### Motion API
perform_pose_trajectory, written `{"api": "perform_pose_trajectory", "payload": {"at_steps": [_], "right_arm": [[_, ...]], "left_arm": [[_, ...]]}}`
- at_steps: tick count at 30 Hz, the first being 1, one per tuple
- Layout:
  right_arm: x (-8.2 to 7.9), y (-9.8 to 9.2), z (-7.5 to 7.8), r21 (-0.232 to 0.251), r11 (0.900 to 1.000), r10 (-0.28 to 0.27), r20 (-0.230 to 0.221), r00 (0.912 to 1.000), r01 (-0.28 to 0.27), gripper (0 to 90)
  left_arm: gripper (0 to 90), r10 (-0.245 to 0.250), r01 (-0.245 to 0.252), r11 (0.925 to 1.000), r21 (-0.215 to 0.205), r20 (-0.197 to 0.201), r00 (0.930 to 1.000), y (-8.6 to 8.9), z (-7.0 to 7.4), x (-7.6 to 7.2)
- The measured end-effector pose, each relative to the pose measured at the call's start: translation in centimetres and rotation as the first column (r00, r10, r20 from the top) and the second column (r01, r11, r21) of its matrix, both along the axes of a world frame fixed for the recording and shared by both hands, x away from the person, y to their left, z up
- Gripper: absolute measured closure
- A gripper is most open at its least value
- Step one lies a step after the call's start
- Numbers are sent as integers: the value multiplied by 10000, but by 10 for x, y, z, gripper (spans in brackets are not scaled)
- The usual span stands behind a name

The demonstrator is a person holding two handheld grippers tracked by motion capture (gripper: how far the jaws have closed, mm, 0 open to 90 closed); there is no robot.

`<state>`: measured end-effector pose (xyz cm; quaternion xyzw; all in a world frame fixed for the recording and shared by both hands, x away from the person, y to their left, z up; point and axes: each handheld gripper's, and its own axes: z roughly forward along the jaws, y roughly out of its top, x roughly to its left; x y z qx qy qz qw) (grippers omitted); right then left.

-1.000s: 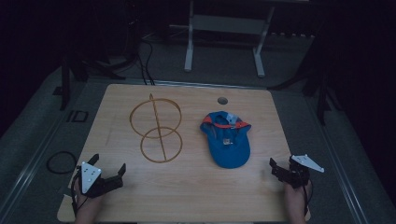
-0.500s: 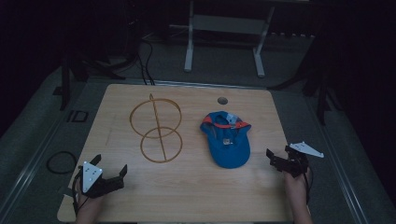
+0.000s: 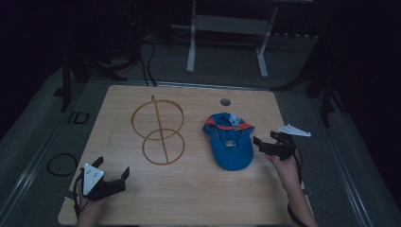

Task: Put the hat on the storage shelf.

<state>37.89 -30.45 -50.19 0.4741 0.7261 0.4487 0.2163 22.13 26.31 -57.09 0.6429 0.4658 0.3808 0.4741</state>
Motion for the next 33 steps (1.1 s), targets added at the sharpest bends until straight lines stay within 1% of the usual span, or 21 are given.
{"api": "perform_pose_trajectory", "payload": {"at_steps": [1,3,5,8,9,10,12,15,16,17,18,20,22,23,25,26,27,29,30,32,33], "right_arm": [[4,3,0,-56,10000,49,80,10000,-49,163],[13,9,1,-243,9995,215,137,9997,-212,195],[21,14,3,-392,9987,336,209,9992,-327,220],[33,23,4,-486,9976,494,170,9986,-485,231],[36,26,4,-553,9971,530,162,9985,-520,247],[40,28,4,-606,9967,551,98,9984,-544,251],[48,32,4,-564,9963,657,4,9978,-655,250],[57,38,5,-706,9947,743,-55,9972,-745,260],[60,40,5,-822,9931,834,-43,9965,-835,291],[63,42,4,-934,9924,797,-38,9968,-797,295],[67,43,4,-907,9926,808,-28,9967,-807,294],[74,47,2,-992,9925,706,-92,9975,-712,295],[80,51,1,-1012,9919,762,-136,9970,-772,295],[84,54,-1,-1159,9904,729,-205,9971,-747,295],[91,57,-4,-1263,9890,724,-360,9967,-764,295],[94,59,-6,-1434,9870,669,-433,9968,-725,295],[97,62,-7,-1588,9847,635,-543,9965,-714,295],[102,65,-11,-1711,9821,669,-731,9951,-786,295],[105,67,-12,-1842,9798,638,-791,9948,-775,295],[111,69,-15,-1887,9786,652,-923,9936,-817,294],[116,70,-17,-1949,9779,552,-1112,9923,-763,295]], "left_arm": [[3,4,-4,10000,17,2,10000,0,0,0],[2,32,-30,9997,232,-78,10000,-1,0,0],[3,2,1,9994,333,-74,10000,-1,-1,0],[3,-13,14,9998,185,-54,10000,-1,-1,1],[2,4,-4,9999,131,-30,10000,-1,-1,1],[2,-19,19,10000,94,-15,10000,-1,-1,1],[2,-13,13,10000,-59,60,10000,0,-1,1],[2,6,-4,9998,-177,122,9999,0,0,0],[2,61,-59,9998,-189,103,9999,0,0,0],[2,90,-88,9998,-181,69,9999,0,0,1],[2,89,-89,9998,-151,46,9999,0,-1,1],[2,295,-294,9995,96,-199,9994,0,-1,2],[2,187,-197,9994,-287,-341,9992,2,-1,2],[3,188,-204,9988,-442,-355,9992,3,0,2],[2,195,-217,9982,-558,-389,9991,4,0,2],[2,170,-194,9979,-611,-396,9991,5,-1,2],[2,173,-198,9979,-625,-392,9991,5,-1,2],[2,159,-181,9978,-638,-350,9993,5,-1,3],[2,171,-186,9980,-603,-263,9995,5,-1,2],[3,129,-144,9985,-519,-288,9995,4,-1,2],[2,49,-66,9983,-584,-288,9996,4,-1,2]]}}
